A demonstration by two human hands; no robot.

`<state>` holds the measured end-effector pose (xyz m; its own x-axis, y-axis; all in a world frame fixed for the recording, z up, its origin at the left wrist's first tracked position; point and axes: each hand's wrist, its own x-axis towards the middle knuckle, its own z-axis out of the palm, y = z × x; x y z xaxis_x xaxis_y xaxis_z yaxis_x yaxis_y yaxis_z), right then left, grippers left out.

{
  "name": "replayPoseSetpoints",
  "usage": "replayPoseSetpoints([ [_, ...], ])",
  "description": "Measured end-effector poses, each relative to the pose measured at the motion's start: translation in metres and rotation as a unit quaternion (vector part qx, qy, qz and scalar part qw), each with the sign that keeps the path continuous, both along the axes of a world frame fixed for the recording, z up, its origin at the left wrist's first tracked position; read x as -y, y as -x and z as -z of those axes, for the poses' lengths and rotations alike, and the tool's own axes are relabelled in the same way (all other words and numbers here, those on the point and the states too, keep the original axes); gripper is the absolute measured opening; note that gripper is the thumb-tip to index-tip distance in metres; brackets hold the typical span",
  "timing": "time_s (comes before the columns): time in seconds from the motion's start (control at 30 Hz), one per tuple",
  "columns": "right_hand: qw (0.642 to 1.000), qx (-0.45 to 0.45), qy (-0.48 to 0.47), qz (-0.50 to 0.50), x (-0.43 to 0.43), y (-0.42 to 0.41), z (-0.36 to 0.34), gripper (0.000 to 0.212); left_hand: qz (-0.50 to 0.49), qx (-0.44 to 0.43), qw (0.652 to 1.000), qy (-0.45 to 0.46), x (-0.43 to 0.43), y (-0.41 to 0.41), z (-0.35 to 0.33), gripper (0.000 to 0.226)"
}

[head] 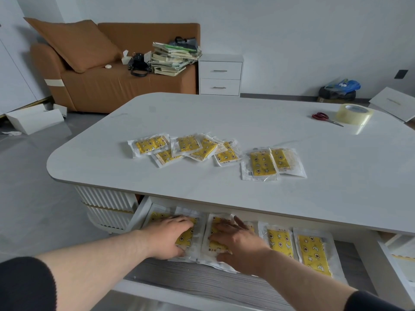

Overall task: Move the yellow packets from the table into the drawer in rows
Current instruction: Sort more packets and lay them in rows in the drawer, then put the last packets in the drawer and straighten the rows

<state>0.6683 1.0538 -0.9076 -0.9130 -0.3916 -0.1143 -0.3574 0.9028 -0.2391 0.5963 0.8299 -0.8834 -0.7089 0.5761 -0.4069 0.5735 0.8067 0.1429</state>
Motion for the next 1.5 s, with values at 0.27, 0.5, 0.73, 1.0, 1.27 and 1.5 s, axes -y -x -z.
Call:
replayPoseSetpoints([
  [0.27,1.000,0.001,0.000,0.020,-0.001,-0.005,-0.005,0.066,0.004,-0.004,1.000,0.007,-0.002,-0.002,-0.006,0.089],
  [0.5,0.999,-0.003,0.019,0.043,-0.002,-0.005,-0.009,0.068,0.007,-0.015,1.000,0.004,-0.002,0.000,-0.006,0.094],
  [0.73,0.996,-0.019,0.053,0.072,0.001,-0.007,-0.020,0.058,0.009,-0.028,1.000,-0.001,0.000,0.000,-0.019,0.085],
  [1.0,0.986,0.065,0.119,0.100,-0.013,-0.019,-0.085,0.020,-0.081,0.038,0.995,-0.037,-0.006,-0.013,-0.066,0.029],
  [1.27,0.960,-0.007,0.196,0.201,-0.063,-0.022,-0.171,0.014,-0.114,0.029,0.976,-0.184,-0.030,-0.008,-0.125,0.026],
  [1.5,0.905,-0.074,0.165,0.386,-0.107,0.046,-0.162,0.012,-0.148,-0.016,0.951,-0.272,-0.052,0.012,-0.123,0.006],
])
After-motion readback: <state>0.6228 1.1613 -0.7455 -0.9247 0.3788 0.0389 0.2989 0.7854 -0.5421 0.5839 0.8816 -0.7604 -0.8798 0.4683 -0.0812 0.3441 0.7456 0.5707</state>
